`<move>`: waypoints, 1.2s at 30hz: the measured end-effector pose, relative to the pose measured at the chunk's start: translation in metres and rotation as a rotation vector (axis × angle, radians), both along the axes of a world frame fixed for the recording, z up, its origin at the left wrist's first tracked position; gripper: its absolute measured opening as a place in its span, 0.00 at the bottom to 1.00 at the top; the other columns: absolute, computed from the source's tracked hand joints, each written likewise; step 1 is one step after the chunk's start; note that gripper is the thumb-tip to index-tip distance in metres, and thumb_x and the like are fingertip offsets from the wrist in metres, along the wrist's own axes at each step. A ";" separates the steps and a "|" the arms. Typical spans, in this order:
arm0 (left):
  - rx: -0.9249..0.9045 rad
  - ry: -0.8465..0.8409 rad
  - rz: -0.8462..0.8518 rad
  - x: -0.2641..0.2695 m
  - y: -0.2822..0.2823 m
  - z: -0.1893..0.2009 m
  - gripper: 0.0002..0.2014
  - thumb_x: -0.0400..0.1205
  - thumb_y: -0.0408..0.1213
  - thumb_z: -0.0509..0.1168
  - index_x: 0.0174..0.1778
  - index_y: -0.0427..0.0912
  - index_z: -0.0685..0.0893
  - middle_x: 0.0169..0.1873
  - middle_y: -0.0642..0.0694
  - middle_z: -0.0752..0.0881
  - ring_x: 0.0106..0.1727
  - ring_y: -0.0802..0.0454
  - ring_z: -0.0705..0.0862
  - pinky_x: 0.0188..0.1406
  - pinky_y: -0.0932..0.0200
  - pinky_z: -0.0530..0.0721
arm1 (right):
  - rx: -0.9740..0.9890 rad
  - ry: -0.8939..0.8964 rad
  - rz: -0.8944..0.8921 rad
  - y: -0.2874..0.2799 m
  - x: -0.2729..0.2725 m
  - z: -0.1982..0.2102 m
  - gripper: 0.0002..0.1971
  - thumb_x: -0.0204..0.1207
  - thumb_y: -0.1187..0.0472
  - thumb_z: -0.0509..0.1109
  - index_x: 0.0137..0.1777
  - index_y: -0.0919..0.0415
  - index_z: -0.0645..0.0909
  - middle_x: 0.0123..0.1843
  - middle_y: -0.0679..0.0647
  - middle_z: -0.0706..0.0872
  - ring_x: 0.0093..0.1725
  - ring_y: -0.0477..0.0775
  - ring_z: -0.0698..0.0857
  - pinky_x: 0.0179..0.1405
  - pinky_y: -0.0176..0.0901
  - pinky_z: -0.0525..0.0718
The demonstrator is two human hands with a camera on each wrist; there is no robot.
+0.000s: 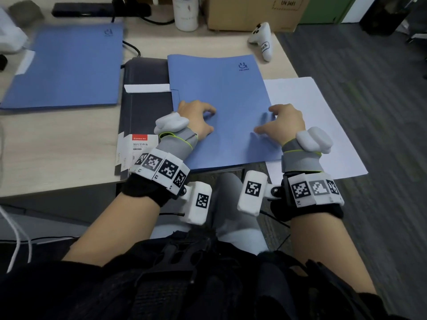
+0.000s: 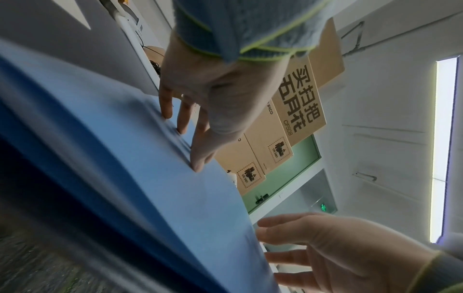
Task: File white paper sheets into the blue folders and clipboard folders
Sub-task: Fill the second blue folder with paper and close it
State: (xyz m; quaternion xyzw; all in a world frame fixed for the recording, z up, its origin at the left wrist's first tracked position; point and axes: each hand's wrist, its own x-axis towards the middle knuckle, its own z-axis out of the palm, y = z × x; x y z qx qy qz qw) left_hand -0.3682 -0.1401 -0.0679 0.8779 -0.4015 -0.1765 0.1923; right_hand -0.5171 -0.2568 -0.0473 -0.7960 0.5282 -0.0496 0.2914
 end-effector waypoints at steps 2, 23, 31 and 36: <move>-0.040 0.072 0.001 0.008 0.000 0.002 0.24 0.75 0.33 0.69 0.67 0.52 0.79 0.68 0.47 0.80 0.73 0.46 0.73 0.67 0.56 0.73 | 0.010 0.028 0.023 -0.003 0.010 0.006 0.19 0.73 0.61 0.73 0.62 0.65 0.78 0.62 0.59 0.82 0.63 0.61 0.81 0.55 0.44 0.76; -0.478 0.164 0.258 0.078 0.019 0.018 0.17 0.77 0.25 0.63 0.61 0.39 0.84 0.62 0.43 0.86 0.64 0.52 0.82 0.69 0.60 0.77 | 0.157 -0.447 -0.227 -0.030 0.065 0.000 0.12 0.62 0.62 0.78 0.46 0.60 0.82 0.45 0.54 0.87 0.44 0.58 0.87 0.46 0.48 0.87; -0.173 -0.146 0.364 0.126 0.031 0.020 0.17 0.83 0.33 0.56 0.65 0.39 0.82 0.65 0.31 0.81 0.73 0.34 0.72 0.75 0.47 0.68 | 0.313 -0.703 -0.225 -0.023 0.063 0.002 0.13 0.65 0.69 0.78 0.45 0.58 0.79 0.51 0.61 0.89 0.43 0.59 0.88 0.50 0.56 0.89; -0.106 -0.174 0.314 0.127 0.041 0.025 0.14 0.84 0.33 0.55 0.58 0.38 0.85 0.58 0.29 0.84 0.62 0.31 0.78 0.61 0.45 0.74 | 0.324 -0.732 -0.240 -0.023 0.062 -0.001 0.13 0.64 0.70 0.79 0.42 0.57 0.79 0.53 0.63 0.89 0.45 0.62 0.89 0.50 0.59 0.89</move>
